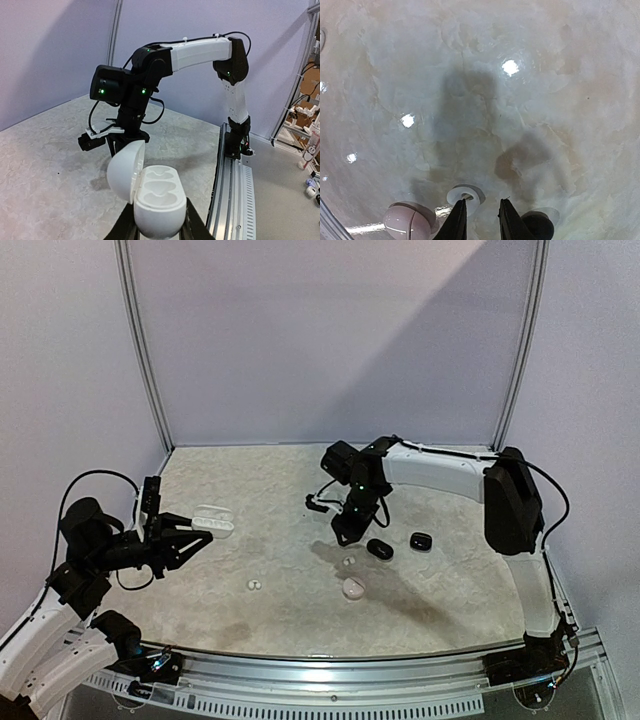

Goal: Insert the wireless bluetooth earbuds into the charging case

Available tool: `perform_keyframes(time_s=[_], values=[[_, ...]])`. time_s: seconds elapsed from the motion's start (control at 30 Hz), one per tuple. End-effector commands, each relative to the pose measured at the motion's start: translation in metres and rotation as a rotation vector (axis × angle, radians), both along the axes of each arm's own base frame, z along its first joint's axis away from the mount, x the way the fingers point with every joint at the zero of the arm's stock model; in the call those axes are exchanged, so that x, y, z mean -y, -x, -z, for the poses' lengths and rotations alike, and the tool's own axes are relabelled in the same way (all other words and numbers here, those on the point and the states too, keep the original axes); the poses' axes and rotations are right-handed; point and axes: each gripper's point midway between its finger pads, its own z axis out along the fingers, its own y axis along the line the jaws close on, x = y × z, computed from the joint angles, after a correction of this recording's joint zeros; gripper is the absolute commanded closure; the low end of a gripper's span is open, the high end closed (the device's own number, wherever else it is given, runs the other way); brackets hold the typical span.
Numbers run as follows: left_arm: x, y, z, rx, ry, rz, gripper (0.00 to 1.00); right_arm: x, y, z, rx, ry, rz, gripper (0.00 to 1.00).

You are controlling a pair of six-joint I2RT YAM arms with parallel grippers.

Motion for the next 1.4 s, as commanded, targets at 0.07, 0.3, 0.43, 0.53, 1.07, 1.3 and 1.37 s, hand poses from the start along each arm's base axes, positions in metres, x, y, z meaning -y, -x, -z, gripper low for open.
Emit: perform_keyframes(time_s=[0.07, 0.3, 0.43, 0.53, 1.07, 1.3, 1.37], values=[[-0.002, -0.003, 0.005, 0.008, -0.006, -0.019, 1.0, 0.007, 0.005, 0.028, -0.059, 0.044, -0.05, 0.78], [-0.003, -0.003, 0.005, 0.008, -0.007, -0.019, 1.0, 0.013, 0.013, 0.037, -0.108, 0.048, -0.042, 0.81], [-0.003, -0.003, 0.006, 0.009, -0.006, -0.019, 1.0, 0.022, 0.023, 0.039, -0.13, 0.06, -0.042, 0.8], [-0.003, -0.002, 0.006, 0.011, -0.006, -0.019, 1.0, 0.027, 0.029, 0.039, -0.139, 0.067, -0.041, 0.8], [-0.003, -0.001, 0.006, 0.018, -0.006, -0.015, 1.0, 0.035, 0.05, 0.025, -0.192, 0.029, -0.018, 0.83], [-0.003, -0.001, 0.007, 0.017, -0.009, -0.016, 1.0, 0.033, 0.052, 0.024, -0.197, 0.013, -0.015, 0.82], [-0.003, -0.001, 0.007, 0.019, -0.01, -0.015, 1.0, 0.036, 0.053, 0.026, -0.2, 0.022, -0.012, 0.81]])
